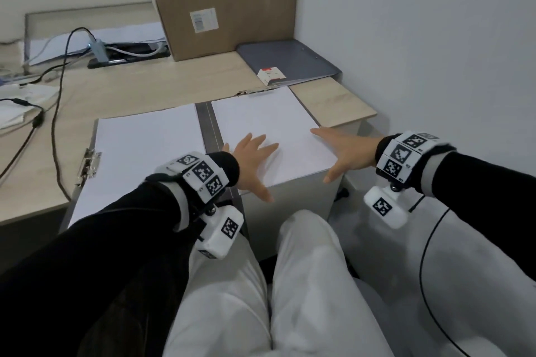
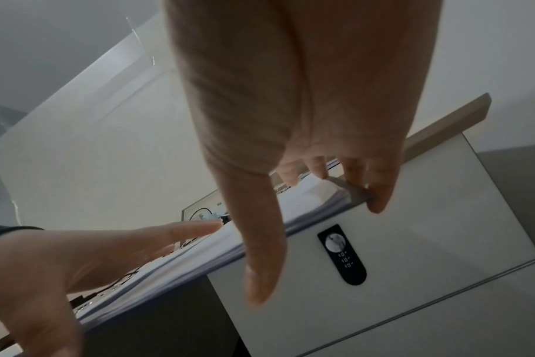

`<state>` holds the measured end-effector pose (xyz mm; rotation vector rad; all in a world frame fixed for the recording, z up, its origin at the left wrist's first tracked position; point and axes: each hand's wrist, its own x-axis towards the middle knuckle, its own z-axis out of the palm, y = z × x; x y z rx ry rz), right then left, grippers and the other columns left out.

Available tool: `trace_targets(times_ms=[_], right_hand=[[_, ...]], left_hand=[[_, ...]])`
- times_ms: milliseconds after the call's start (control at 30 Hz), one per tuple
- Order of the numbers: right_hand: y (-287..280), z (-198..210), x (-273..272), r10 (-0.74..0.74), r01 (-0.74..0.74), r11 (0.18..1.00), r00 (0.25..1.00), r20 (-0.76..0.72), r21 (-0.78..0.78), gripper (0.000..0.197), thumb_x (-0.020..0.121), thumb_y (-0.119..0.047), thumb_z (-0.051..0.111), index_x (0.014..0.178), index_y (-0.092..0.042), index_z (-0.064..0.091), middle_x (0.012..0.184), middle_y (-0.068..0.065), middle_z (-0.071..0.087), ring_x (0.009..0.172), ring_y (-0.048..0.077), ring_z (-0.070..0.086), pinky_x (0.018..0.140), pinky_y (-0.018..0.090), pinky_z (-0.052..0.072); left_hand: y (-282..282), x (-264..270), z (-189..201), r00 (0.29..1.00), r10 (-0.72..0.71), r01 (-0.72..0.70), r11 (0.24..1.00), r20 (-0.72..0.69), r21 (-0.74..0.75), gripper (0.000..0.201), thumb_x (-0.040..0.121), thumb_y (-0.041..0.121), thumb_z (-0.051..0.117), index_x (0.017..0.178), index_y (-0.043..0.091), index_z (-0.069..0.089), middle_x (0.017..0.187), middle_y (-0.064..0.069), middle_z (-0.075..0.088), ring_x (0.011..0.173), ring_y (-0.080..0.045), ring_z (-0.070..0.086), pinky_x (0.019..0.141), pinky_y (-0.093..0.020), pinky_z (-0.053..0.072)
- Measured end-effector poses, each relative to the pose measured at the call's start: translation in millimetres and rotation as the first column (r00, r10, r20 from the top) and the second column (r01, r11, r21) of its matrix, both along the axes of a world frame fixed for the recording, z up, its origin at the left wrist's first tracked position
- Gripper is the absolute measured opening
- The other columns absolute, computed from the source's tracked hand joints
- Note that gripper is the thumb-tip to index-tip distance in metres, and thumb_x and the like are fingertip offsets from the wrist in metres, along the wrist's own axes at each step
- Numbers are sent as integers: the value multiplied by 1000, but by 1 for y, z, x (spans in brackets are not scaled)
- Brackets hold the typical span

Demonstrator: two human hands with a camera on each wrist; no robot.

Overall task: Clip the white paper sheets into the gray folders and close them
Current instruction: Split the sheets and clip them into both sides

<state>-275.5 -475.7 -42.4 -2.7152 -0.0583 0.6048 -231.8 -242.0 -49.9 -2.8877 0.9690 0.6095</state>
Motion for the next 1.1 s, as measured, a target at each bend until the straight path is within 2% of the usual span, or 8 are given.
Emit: trace_targets(times_ms=[133,467,600,700,767,900,1000,1100], right_hand=[[0,-3,-1,-27,28,999,999,35,-17,111,75,-28,77,152,-13,-1,161,1,-2,149,14,1,118,28,6],[-12,-2,2,-100,98,992,995,25,85,111,73,-33,78,152,-18,2,160,-3,12,146,15,17,112,24,17],[-13,7,15,-59,58,998,997,41,37,118,62,-63,72,152,-22,9,158,-6,18,146,16,17,119,33,17],[-6,16,37,-69,72,997,982,178,-11,99,73,-68,58,150,-19,22,156,-3,25,145,19,22,118,34,16],[2,19,54,-34,47,997,978,206,-60,101,74,-75,47,150,-16,20,159,2,20,147,22,14,119,36,10],[17,19,88,-45,65,990,987,153,-126,89,85,-62,49,153,-19,8,162,0,-1,148,23,-13,120,44,2],[24,14,117,-24,45,984,992,126,-175,96,83,-66,47,153,-18,3,162,0,-7,148,24,-15,119,52,3],[28,4,135,1,25,979,992,127,-200,99,81,-68,46,152,-18,-1,161,1,-8,148,23,-12,115,58,3]], left_hand=[[0,2,-6,998,32,-32,999,55,-6,115,67,51,75,151,32,-1,161,4,-8,149,-21,-14,115,-60,-1],[6,11,-11,998,47,-47,999,-28,-6,115,68,65,65,152,28,-4,161,0,-8,149,-27,-9,119,-53,8],[4,18,5,992,88,-98,989,-94,-108,108,68,71,57,152,24,7,162,-4,3,150,-24,2,121,-42,8],[3,30,20,987,153,-160,954,-48,-252,81,83,54,57,150,24,22,160,-3,16,148,-22,12,120,-39,12],[1,44,26,980,198,-198,929,-32,-312,71,87,47,56,148,22,29,157,-3,24,146,-22,19,120,-38,17],[-1,76,33,955,278,-294,876,-99,-381,57,90,40,54,143,23,38,153,0,34,142,-19,30,115,-32,23],[-7,97,35,946,300,-323,841,-122,-435,52,91,35,55,140,22,43,151,2,38,139,-16,34,110,-25,26],[-16,118,36,943,306,-331,829,-130,-451,49,92,31,55,139,21,44,149,2,40,136,-16,38,95,-18,28]])
